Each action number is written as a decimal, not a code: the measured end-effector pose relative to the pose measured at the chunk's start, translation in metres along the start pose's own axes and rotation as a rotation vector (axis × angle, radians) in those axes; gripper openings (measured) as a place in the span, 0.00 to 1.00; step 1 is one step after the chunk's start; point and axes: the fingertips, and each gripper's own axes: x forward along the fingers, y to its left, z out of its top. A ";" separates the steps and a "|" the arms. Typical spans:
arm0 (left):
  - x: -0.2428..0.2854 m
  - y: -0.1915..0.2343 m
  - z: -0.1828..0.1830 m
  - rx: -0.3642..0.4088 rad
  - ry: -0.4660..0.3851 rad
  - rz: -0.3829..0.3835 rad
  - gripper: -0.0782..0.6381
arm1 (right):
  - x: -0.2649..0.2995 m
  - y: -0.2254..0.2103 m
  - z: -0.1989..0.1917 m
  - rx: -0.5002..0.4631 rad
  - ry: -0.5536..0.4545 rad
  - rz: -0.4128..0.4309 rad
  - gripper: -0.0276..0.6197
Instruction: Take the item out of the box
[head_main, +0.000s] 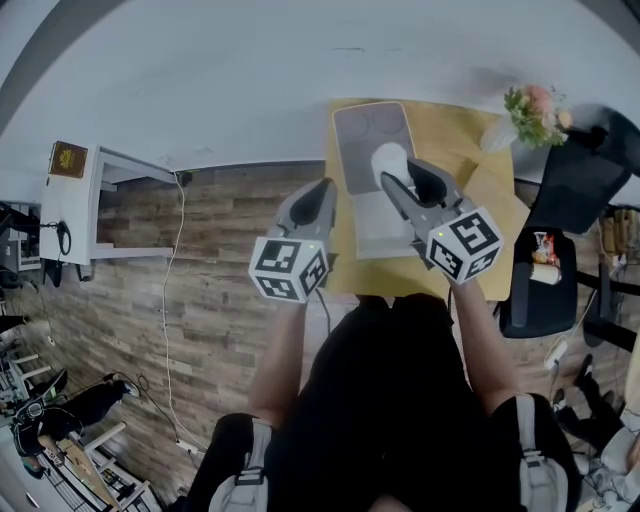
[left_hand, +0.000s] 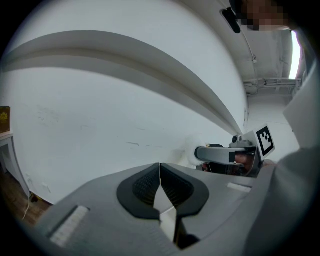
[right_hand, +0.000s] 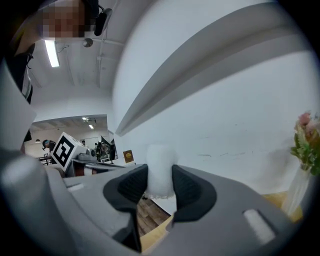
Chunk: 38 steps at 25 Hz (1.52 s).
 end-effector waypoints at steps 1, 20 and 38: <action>0.000 0.000 0.001 -0.003 -0.002 -0.001 0.13 | -0.001 0.001 0.003 -0.001 -0.011 0.009 0.27; -0.004 0.000 0.007 -0.012 -0.018 -0.003 0.13 | -0.001 0.016 0.007 -0.065 -0.012 0.071 0.27; -0.012 -0.003 0.002 -0.006 -0.015 0.002 0.13 | -0.006 0.025 0.005 -0.068 -0.012 0.081 0.27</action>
